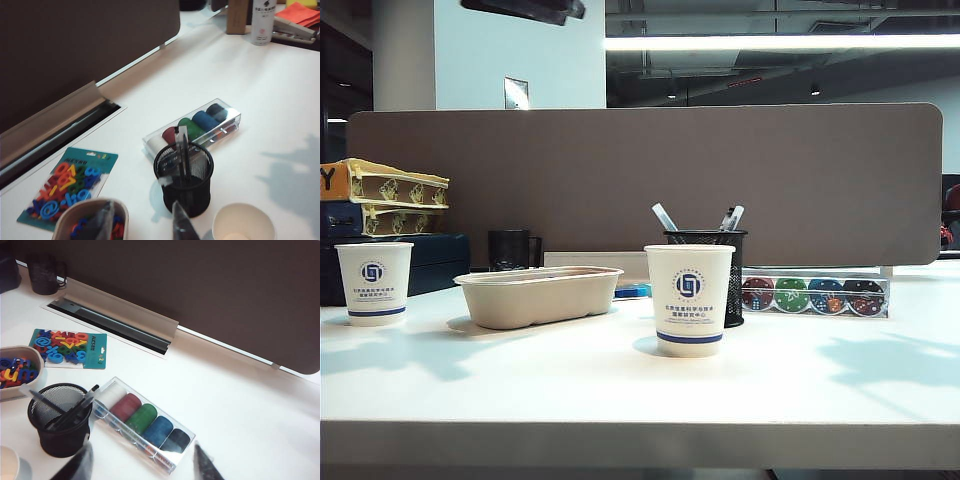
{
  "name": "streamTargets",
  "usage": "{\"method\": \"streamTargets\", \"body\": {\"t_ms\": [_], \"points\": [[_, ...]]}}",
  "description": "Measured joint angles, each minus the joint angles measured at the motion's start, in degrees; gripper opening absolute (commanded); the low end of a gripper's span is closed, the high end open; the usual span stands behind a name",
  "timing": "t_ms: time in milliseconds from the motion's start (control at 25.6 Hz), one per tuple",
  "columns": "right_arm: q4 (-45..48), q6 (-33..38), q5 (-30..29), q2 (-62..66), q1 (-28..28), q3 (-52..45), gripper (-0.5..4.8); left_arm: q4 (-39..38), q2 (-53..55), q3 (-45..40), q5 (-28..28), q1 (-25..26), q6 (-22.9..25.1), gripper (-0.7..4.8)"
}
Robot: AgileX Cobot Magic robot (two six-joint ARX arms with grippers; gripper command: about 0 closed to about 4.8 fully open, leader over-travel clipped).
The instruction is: Pick up one pen and put it in the pen container.
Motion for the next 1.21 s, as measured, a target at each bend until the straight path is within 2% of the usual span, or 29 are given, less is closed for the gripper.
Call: {"method": "streamTargets", "body": {"t_ms": [195, 625, 781, 1210], "points": [[-0.3, 1.3, -0.1, -3.9, 0.0, -3.3, 2.42, 2.1, -5.6, -6.8, -0.7, 0.0, -2.1, 1.52], [-2.2, 1.6, -1.6, -12.3, 0.0, -11.2, 2.42, 2.7, -15.9, -15.1, -1.0, 0.0, -3.8, 1.52], [-4.0, 1.8, -1.6, -18.6, 0.0, -15.3, 2.42, 2.6, -22.8, -20.1, -3.3, 0.0, -5.4, 1.52], [-7.8, 1.8, -1.5, -24.9, 0.0, -18.5, 2.42, -2.1, -27.5, -21.5, -4.5, -0.2, -6.8, 1.52]]}}
